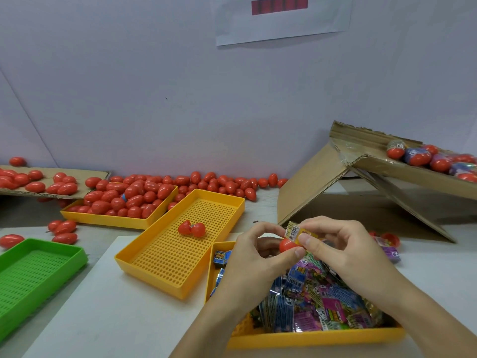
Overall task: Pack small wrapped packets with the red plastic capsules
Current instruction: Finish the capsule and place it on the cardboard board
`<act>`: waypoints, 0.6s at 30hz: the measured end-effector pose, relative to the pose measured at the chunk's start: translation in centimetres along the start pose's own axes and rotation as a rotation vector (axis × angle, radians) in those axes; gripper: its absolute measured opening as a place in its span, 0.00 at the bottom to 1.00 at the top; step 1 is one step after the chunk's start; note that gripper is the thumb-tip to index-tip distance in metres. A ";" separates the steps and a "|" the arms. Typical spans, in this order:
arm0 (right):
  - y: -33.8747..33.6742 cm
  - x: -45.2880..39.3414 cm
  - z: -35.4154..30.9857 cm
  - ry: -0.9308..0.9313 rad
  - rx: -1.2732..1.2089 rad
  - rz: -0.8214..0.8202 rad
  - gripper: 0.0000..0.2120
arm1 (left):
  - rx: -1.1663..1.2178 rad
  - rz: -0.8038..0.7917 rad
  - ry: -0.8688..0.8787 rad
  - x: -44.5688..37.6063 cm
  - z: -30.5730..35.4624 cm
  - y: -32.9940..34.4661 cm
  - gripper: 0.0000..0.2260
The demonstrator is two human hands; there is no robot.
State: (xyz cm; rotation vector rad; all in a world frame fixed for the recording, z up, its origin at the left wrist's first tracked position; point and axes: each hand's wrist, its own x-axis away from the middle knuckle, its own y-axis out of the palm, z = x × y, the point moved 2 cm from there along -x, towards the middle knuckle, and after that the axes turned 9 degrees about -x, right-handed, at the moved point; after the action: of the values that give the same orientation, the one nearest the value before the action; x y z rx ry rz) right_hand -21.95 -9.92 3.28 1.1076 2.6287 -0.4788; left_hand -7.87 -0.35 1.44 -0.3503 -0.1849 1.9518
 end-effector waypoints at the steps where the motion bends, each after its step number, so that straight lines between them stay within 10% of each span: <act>1: 0.0 0.0 0.1 0.001 0.014 -0.002 0.10 | 0.008 -0.002 0.001 0.0 0.0 0.0 0.18; 18: 0.0 0.2 -0.3 -0.042 0.046 0.038 0.13 | 0.200 0.009 -0.005 -0.5 -0.8 0.0 0.15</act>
State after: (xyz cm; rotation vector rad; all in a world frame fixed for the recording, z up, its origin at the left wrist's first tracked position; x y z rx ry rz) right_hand -22.10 -9.70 3.52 1.1467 2.5673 -0.5511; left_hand -7.39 -0.81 0.78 -0.2149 0.0085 1.9604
